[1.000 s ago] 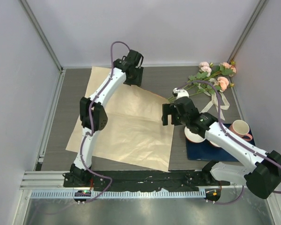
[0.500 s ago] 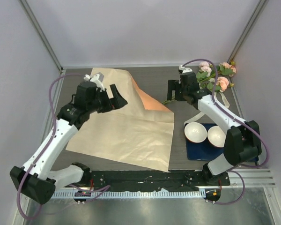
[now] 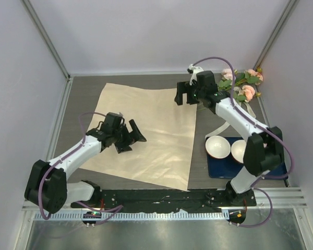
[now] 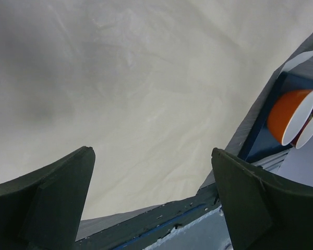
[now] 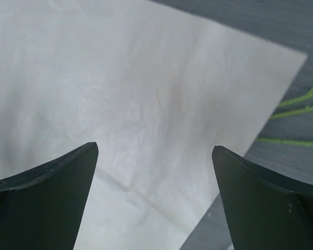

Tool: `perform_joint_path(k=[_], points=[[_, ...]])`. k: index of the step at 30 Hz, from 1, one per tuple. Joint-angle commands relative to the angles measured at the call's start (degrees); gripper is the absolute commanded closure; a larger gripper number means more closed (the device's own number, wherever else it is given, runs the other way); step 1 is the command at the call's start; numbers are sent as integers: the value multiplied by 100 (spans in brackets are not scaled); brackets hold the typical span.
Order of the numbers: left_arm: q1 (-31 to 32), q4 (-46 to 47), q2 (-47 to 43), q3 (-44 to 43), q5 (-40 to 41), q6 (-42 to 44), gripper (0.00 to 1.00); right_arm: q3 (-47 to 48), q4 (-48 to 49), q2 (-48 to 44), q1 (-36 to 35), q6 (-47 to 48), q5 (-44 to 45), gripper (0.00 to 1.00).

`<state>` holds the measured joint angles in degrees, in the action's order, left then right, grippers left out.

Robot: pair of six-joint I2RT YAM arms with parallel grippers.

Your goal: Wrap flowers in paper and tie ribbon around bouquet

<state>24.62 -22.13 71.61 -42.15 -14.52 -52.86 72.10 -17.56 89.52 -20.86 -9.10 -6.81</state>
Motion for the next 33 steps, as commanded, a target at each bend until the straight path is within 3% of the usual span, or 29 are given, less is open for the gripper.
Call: perform_joint_path(k=[1,5,9,11,13,14,16,21,26,33], points=[[-19,-157,-234,128,299,-470,0,1375,-384,1257,47,287,169,2],[-36,-1089,-936,198,933,-856,0,2098,-1161,1701,91,33,863,2],[-115,-2731,-1544,-55,1635,-1795,0,1721,-1547,1350,91,-881,472,5],[-536,-3953,-1519,-231,1760,-2061,0,1284,-1654,1009,-381,-1067,164,8],[-1148,-4595,-1414,-267,1472,-1904,0,1010,-1793,823,-1239,-1006,415,8],[-1292,-4694,-1344,-233,1105,-1721,0,765,-1829,752,-1532,-980,661,8],[-1416,-5009,-1238,-48,1144,-1850,0,544,-1830,559,-1841,-1084,663,7],[-1416,-4005,-2122,1093,890,-2797,0,-230,-1303,41,-2018,-1419,497,7],[-1416,-3421,-2907,1833,1609,-3467,0,-459,-1171,-197,-2009,-1322,470,7],[-1416,-1894,-2443,2211,2208,-4020,0,-898,-1083,-716,-2009,-1313,602,7]])
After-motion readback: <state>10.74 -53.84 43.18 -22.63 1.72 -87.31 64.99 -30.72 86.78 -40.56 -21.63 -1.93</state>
